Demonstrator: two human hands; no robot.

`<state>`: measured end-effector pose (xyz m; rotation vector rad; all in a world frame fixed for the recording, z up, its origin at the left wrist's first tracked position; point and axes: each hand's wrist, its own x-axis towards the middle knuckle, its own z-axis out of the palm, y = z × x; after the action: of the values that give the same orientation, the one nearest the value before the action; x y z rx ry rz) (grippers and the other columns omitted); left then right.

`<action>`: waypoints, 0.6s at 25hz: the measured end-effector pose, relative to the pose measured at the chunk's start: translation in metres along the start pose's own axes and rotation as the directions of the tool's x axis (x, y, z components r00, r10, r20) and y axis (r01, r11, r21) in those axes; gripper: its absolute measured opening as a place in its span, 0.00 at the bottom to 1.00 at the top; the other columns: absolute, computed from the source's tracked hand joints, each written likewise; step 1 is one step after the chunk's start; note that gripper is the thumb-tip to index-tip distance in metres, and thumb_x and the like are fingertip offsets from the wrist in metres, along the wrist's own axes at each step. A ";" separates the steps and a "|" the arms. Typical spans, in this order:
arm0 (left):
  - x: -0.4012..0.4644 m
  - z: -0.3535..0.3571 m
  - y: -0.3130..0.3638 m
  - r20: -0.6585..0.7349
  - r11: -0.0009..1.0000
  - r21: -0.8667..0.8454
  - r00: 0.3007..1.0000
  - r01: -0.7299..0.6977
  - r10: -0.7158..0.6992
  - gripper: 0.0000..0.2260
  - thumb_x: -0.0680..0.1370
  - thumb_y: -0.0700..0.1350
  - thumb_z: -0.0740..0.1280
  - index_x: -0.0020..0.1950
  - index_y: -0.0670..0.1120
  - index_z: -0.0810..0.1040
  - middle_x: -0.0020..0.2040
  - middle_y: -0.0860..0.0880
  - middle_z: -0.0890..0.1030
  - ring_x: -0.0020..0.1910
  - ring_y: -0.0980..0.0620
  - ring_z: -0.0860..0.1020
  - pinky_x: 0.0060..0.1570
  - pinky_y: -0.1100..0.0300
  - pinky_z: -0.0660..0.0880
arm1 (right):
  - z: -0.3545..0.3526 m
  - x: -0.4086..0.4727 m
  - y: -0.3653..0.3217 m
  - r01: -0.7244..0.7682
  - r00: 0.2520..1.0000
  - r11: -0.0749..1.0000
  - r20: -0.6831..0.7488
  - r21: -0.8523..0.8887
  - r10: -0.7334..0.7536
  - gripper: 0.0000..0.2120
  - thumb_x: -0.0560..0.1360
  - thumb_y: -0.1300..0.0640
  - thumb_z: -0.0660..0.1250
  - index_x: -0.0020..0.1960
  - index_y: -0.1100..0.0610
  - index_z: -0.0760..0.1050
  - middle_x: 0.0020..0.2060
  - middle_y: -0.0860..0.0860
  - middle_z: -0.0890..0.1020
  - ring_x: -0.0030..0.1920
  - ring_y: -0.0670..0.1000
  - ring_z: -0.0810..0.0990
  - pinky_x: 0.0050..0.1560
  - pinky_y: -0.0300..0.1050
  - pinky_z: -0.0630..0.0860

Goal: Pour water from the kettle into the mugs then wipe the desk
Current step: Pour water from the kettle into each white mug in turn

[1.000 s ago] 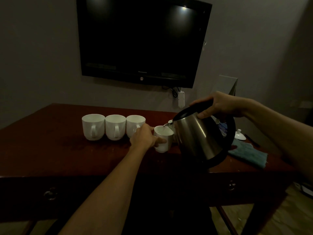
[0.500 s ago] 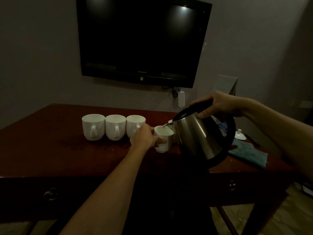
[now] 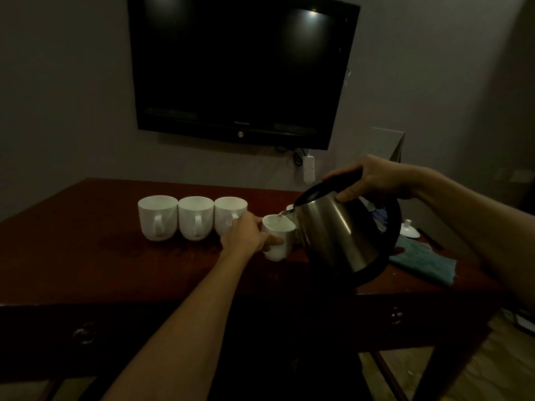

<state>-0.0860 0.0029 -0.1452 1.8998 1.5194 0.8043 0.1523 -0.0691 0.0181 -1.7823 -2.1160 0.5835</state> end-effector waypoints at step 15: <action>0.001 0.000 0.000 -0.002 1.000 0.017 1.000 -0.012 0.013 0.23 0.71 0.58 0.77 0.63 0.55 0.80 0.47 0.54 0.83 0.47 0.54 0.76 0.43 0.55 0.68 | 0.002 0.001 -0.004 -0.005 1.000 0.998 -0.015 0.066 0.006 0.25 0.73 0.59 0.72 0.68 0.47 0.74 0.50 0.51 0.80 0.28 0.38 0.80 0.27 0.31 0.73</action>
<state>-0.0859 0.0037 -0.1451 1.9230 1.5212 0.8011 0.1476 -0.0687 0.0186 -1.7513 -2.0580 0.6316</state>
